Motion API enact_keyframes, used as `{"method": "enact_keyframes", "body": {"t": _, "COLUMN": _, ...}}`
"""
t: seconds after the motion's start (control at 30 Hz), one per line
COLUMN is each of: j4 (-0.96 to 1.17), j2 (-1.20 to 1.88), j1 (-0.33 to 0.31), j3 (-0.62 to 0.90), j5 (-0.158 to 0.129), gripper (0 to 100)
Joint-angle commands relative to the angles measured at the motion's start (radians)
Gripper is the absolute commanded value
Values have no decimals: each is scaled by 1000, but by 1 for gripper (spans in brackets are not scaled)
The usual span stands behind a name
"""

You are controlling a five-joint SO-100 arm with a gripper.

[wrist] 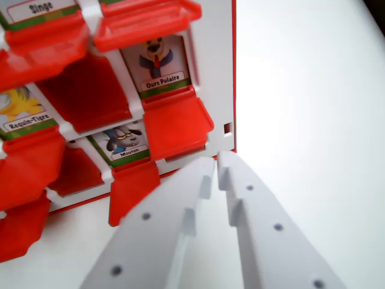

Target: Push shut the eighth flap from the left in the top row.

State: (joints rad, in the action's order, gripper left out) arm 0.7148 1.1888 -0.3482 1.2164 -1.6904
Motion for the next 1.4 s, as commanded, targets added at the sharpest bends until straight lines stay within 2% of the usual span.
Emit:
{"method": "enact_keyframes", "body": {"t": 0.0, "j4": -25, "j2": 20, "j1": 2, "j3": -117, "j5": -11, "gripper": 0}}
{"method": "enact_keyframes", "body": {"t": 0.43, "j4": -114, "j2": -2, "j1": 17, "j3": -135, "j5": 8, "gripper": 0}}
{"method": "enact_keyframes", "body": {"t": 0.67, "j4": -166, "j2": 14, "j1": 23, "j3": -78, "j5": -2, "gripper": 0}}
{"method": "enact_keyframes", "body": {"t": 1.07, "j4": -164, "j2": -71, "j1": 21, "j3": -163, "j5": -17, "gripper": 0}}
{"method": "enact_keyframes", "body": {"t": 1.27, "j4": -158, "j2": -118, "j1": 26, "j3": -219, "j5": -8, "gripper": 0}}
{"method": "enact_keyframes", "body": {"t": 1.37, "j4": -158, "j2": -127, "j1": 28, "j3": -236, "j5": 12, "gripper": 0}}
